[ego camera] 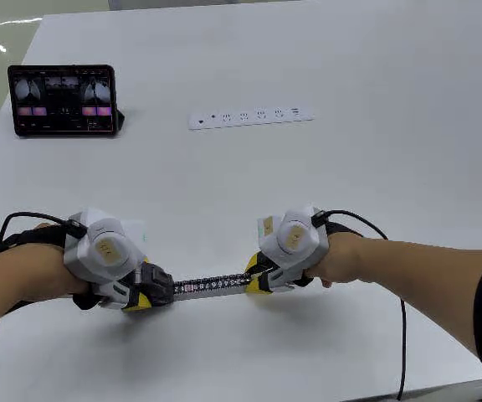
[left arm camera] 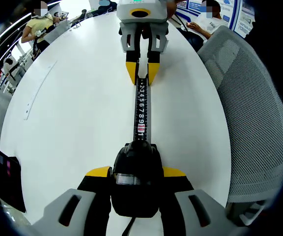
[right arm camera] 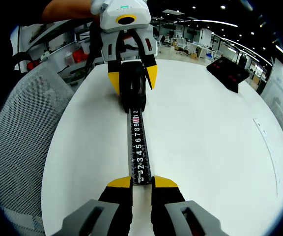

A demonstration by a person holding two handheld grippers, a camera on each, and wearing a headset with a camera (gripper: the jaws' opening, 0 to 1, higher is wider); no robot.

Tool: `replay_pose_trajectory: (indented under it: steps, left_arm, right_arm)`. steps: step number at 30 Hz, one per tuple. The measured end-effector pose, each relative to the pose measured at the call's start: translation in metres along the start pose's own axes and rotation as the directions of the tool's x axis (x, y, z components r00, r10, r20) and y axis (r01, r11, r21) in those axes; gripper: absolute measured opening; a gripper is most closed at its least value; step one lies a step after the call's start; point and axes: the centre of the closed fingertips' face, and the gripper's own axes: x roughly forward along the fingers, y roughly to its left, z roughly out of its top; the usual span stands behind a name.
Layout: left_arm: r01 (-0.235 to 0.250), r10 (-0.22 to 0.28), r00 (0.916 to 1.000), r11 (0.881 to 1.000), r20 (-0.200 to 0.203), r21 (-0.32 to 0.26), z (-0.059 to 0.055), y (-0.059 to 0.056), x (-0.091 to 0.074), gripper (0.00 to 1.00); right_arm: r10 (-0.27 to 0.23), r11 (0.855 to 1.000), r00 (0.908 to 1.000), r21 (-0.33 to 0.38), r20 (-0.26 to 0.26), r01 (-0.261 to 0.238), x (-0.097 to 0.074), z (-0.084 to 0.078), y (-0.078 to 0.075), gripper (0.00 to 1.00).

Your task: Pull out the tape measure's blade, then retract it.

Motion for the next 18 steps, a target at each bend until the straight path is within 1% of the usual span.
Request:
replay_pose_trajectory:
  steps: [18]
  left_arm:
    - [0.0, 0.0, 1.0, 1.0, 0.0, 0.0, 0.0016, -0.0012, -0.0022, 0.33]
  right_arm:
    - [-0.002, 1.0, 1.0, 0.006, -0.007, 0.002, -0.0032, -0.0104, -0.0034, 0.1]
